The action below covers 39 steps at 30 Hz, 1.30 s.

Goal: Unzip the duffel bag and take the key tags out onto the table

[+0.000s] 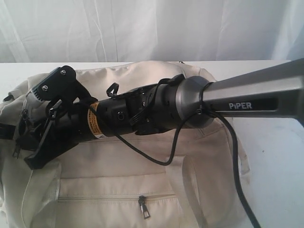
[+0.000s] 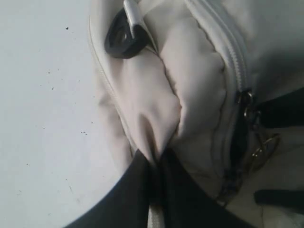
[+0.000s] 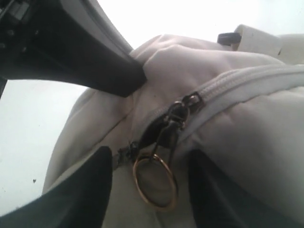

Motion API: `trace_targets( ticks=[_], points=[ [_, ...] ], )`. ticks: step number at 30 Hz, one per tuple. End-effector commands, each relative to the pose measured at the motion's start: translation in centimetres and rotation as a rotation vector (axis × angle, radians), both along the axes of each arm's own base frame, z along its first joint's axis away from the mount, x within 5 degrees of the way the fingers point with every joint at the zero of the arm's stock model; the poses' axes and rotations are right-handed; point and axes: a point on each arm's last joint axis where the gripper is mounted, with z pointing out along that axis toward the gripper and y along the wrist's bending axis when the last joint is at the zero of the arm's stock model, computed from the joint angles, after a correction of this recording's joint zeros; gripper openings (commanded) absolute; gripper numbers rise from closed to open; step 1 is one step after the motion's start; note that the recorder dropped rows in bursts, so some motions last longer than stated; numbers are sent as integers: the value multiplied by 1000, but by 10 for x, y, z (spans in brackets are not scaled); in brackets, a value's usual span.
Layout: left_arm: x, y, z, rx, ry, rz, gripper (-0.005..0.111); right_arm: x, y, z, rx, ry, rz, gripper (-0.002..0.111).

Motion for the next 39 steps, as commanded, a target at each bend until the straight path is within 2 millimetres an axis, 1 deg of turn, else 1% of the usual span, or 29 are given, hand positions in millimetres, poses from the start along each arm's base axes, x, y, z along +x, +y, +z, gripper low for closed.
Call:
trace_targets(
  ticks=[1,9,14,17,20,25,30,33,34,36,39],
  points=[
    [-3,1,2,-15,13,15,0,-1,2,2,5,-14,8,38],
    [-3,1,2,-17,14,15,0,-3,0,-2,-40,-66,60,21],
    [-3,1,2,-17,14,15,0,-7,-3,-8,-107,-55,105,10],
    [-3,1,2,-17,14,15,0,-7,-3,-8,-113,-53,107,3],
    [-3,1,2,-17,14,15,0,-7,-3,-8,-112,-52,106,0],
    [-3,1,2,-15,18,16,0,-6,-3,-7,-114,-57,96,0],
    [-4,2,1,-8,39,19,0,1,-9,13,-114,-130,-7,0],
    [-6,2,-1,-9,62,25,0,9,-16,29,-123,-195,-119,0],
    [-7,2,-1,-14,72,28,0,11,-16,30,-126,-203,-135,0],
    [-9,2,-3,-18,100,31,0,14,-14,36,-115,-220,-156,0],
    [-11,2,-4,-21,127,36,0,21,-8,57,-70,-285,-179,0]
  ],
)
